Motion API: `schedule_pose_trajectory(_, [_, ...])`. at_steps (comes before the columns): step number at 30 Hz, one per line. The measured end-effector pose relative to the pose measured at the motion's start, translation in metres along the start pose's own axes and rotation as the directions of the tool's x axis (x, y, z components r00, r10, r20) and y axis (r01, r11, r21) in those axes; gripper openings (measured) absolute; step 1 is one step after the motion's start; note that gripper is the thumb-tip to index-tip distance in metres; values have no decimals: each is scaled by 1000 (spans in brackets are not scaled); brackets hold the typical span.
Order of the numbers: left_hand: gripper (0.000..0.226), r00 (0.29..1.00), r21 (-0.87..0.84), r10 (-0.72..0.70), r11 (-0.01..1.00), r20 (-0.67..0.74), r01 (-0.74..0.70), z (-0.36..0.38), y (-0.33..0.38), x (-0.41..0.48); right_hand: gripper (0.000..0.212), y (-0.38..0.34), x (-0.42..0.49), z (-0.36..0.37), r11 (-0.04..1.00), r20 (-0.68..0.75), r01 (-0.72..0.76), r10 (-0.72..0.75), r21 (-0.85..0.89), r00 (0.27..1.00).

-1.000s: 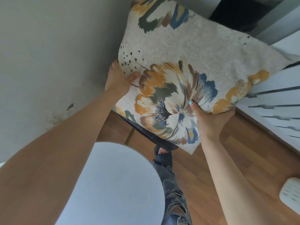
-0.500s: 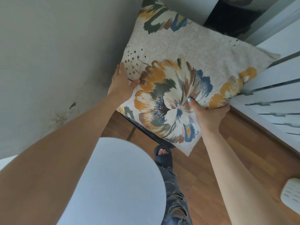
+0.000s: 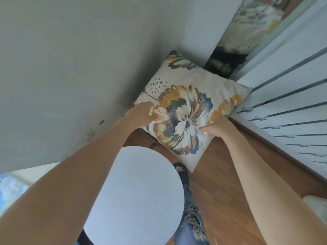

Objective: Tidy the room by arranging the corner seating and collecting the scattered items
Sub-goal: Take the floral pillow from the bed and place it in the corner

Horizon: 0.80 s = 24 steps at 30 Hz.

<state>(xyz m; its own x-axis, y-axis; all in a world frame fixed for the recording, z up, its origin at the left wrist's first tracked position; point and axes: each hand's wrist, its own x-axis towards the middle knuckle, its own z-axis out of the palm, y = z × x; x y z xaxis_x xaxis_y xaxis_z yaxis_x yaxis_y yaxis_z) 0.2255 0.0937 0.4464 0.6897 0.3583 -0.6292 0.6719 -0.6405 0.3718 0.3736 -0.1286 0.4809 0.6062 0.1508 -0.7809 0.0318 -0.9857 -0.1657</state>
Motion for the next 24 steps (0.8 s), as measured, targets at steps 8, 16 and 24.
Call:
schedule_pose_trajectory(8, [45,992,72,43,997,-120,-34,-54,23,-95,63,-43,-98,-18,894,32,332,-339,-299,940])
schedule_pose_trajectory(16, [44,963,140,123,986,-240,-91,-103,38,-204,49,-53,-196,-32,777,2,454,-504,-436,864])
schedule_pose_trajectory(24, [40,904,121,148,987,-402,-108,-125,47,-297,61,-66,-283,-54,727,-79,531,-618,-435,782])
